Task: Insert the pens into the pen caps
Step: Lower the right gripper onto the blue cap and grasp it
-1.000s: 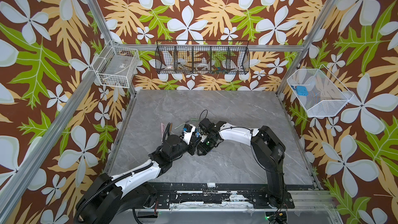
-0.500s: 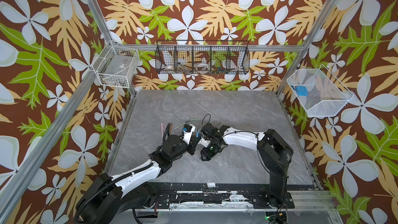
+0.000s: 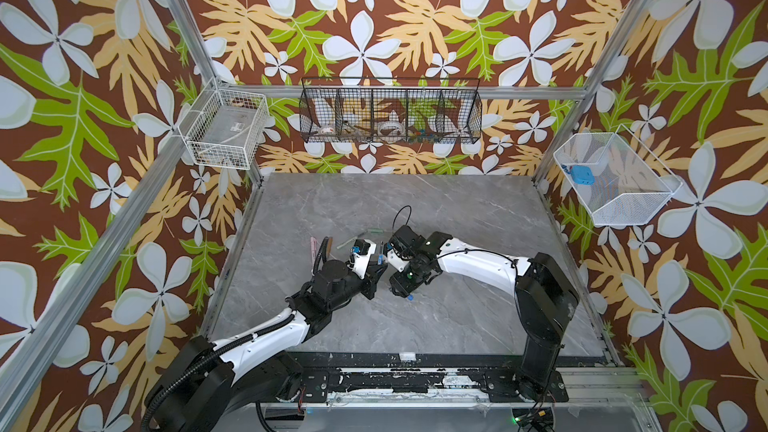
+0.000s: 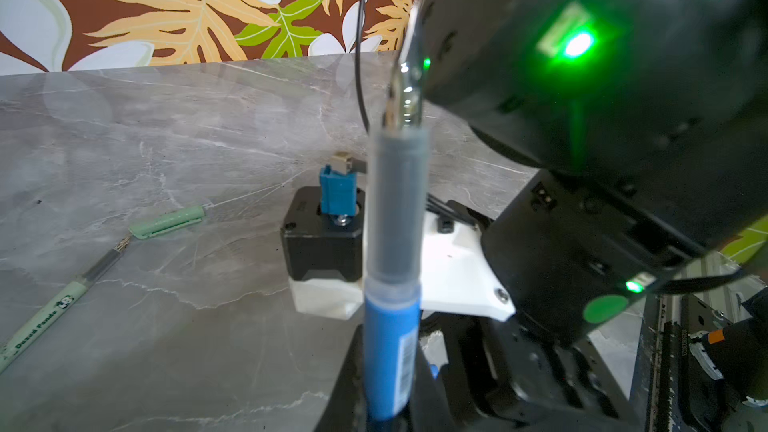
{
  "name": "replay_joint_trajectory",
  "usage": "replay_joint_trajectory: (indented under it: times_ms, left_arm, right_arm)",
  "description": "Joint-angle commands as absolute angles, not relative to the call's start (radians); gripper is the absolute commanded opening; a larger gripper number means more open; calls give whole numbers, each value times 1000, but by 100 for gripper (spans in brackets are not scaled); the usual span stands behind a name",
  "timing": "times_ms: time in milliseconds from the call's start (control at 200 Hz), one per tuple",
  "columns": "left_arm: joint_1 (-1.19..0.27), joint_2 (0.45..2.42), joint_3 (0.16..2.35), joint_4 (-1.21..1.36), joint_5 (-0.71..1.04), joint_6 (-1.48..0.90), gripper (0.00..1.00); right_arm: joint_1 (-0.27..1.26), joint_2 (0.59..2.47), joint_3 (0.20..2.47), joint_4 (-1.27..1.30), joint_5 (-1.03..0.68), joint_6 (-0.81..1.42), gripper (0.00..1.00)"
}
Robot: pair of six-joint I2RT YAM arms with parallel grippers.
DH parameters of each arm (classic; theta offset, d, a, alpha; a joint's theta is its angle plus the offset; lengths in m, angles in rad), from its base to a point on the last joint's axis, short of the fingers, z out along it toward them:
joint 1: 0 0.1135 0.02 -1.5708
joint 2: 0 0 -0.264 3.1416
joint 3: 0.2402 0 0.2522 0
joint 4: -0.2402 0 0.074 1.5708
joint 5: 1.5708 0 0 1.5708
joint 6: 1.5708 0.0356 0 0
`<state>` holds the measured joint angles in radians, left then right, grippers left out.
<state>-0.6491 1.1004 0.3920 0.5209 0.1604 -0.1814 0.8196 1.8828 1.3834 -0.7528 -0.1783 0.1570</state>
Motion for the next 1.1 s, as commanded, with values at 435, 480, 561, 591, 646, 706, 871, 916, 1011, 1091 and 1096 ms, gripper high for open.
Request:
replay_joint_trajectory:
  times_ms: [435, 480, 561, 591, 646, 706, 871, 916, 1011, 1091, 1096]
  left_arm:
    - [-650, 1118, 396, 532, 146, -169, 0]
    - [-650, 1121, 397, 535, 150, -170, 0]
    - [-650, 1123, 397, 534, 150, -170, 0]
    - [-650, 1122, 397, 534, 148, -170, 0]
    - [-650, 1121, 398, 532, 149, -170, 0]
    - [-650, 1118, 396, 532, 147, -170, 0]
    - [-650, 1115, 396, 532, 146, -170, 0]
    - [-650, 1115, 396, 532, 149, -170, 0]
    - [-650, 1115, 397, 531, 147, -170, 0]
    - [-650, 1115, 396, 532, 148, -170, 0]
    - [-650, 1115, 396, 532, 148, -170, 0]
  right_arm:
    - [828, 1994, 1416, -809, -116, 44, 57]
    - [830, 1997, 1413, -804, -119, 47, 57]
    - [833, 2006, 1414, -795, -115, 53, 56]
    - [833, 2010, 1414, -791, -116, 57, 55]
    - [833, 2015, 1416, -785, -118, 63, 54]
    - [836, 2023, 1420, -781, -112, 70, 52]
    - [846, 2041, 1414, -783, -85, 87, 40]
    - [846, 2046, 1411, -784, -77, 95, 36]
    - [846, 2051, 1401, -777, -66, 112, 28]
    - [845, 2048, 1390, -753, -66, 124, 23]
    - [846, 2047, 1388, -751, -67, 125, 23]
